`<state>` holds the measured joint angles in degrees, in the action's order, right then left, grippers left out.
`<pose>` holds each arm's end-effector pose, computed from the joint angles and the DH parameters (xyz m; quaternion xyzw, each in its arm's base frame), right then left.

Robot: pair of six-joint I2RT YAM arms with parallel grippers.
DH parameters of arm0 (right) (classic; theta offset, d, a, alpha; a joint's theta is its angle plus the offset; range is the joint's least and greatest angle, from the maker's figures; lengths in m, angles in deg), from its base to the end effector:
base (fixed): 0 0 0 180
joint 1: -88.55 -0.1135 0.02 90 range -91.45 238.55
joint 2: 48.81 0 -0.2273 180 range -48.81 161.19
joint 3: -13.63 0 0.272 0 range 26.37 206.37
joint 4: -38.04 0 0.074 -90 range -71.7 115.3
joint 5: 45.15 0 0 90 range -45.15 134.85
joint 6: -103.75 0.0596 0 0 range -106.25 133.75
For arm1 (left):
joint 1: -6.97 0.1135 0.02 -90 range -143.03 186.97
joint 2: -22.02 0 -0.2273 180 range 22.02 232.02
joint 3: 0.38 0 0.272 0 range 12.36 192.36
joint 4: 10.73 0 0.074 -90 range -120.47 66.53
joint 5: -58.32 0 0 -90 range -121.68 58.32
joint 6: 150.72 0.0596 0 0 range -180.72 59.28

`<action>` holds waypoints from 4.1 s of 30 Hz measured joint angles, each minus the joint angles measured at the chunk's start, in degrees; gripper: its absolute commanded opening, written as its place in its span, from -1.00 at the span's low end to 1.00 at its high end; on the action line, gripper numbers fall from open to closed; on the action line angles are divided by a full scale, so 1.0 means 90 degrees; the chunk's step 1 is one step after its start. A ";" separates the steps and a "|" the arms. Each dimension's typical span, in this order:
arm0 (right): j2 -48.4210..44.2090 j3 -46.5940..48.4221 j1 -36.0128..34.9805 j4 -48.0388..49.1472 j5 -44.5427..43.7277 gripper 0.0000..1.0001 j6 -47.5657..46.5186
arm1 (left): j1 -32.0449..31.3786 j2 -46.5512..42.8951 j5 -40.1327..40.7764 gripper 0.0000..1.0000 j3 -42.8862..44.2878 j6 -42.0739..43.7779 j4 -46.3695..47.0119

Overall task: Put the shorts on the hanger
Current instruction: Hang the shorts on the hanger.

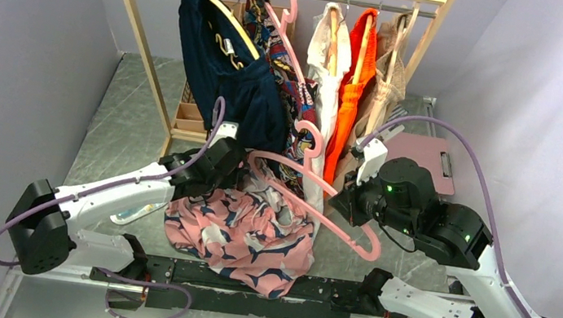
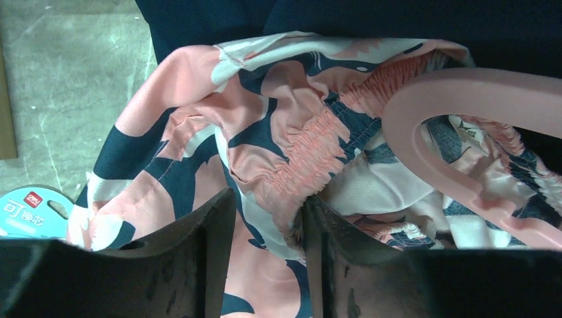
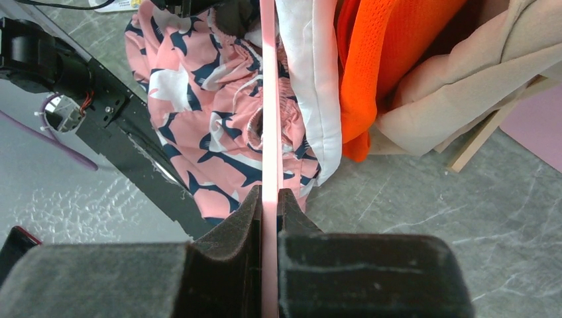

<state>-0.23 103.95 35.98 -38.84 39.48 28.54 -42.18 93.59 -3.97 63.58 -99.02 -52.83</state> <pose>0.1148 0.1408 0.3883 -0.2666 0.8458 0.2206 0.4060 0.2170 -0.2086 0.1964 0.0041 0.9152 -0.0687 0.3970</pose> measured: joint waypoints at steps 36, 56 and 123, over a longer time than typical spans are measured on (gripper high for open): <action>-0.0668 -0.1962 0.0002 0.2142 0.1314 -1.00 -0.0486 | 0.0022 -0.1158 -0.1445 -0.86 0.0894 -0.0078 -0.0986; -0.0784 -0.5467 -0.1343 0.6341 0.0294 -1.00 0.0687 | 0.0022 -0.1785 -0.2232 -0.86 -0.0925 -0.0364 -0.0289; 0.2438 -0.3279 -0.1081 0.5450 0.0204 -0.29 0.0474 | 0.0022 -0.2616 -0.2305 -0.86 -0.1532 -0.0629 -0.0151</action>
<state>21.71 74.44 26.25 10.21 41.32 32.80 -41.98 70.05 -24.72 49.79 -104.69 -54.19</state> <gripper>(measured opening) 0.447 0.079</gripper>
